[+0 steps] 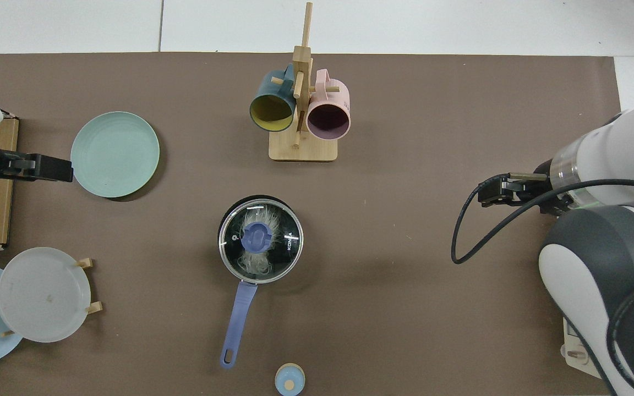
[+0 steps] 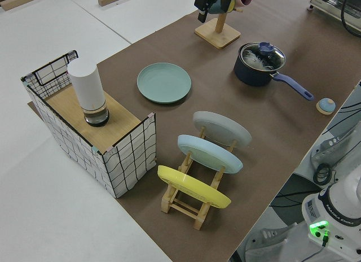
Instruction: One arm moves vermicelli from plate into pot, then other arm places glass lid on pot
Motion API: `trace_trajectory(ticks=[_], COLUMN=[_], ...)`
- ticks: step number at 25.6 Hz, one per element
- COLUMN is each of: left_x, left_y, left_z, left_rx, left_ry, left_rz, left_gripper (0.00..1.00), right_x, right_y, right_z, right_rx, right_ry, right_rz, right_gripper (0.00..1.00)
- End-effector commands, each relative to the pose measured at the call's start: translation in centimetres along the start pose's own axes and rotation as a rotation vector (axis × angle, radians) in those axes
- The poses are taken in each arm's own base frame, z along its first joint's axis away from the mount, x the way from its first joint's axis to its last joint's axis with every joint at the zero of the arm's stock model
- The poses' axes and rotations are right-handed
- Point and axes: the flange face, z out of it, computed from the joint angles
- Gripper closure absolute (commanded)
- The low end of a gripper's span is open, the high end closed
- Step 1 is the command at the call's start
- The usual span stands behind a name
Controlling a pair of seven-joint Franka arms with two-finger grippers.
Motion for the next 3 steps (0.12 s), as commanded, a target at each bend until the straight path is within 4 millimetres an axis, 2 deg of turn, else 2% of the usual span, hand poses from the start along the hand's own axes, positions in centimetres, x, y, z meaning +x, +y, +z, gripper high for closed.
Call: trace_trajectory(ticks=[1, 3], left_x=[0.1, 0.08], left_y=[-0.06, -0.14], left_z=[-0.49, -0.47], left_rx=[-0.005, -0.005], left_ry=[0.003, 0.001], left_rz=[0.0, -0.002], left_gripper=[0.0, 0.0], right_x=[-0.66, -0.54], right_y=[0.93, 0.92], right_z=[-0.89, -0.94], right_rx=[-0.006, 0.001], right_ry=[0.005, 0.009], right_rz=[0.002, 0.007], right_gripper=[0.0, 0.0])
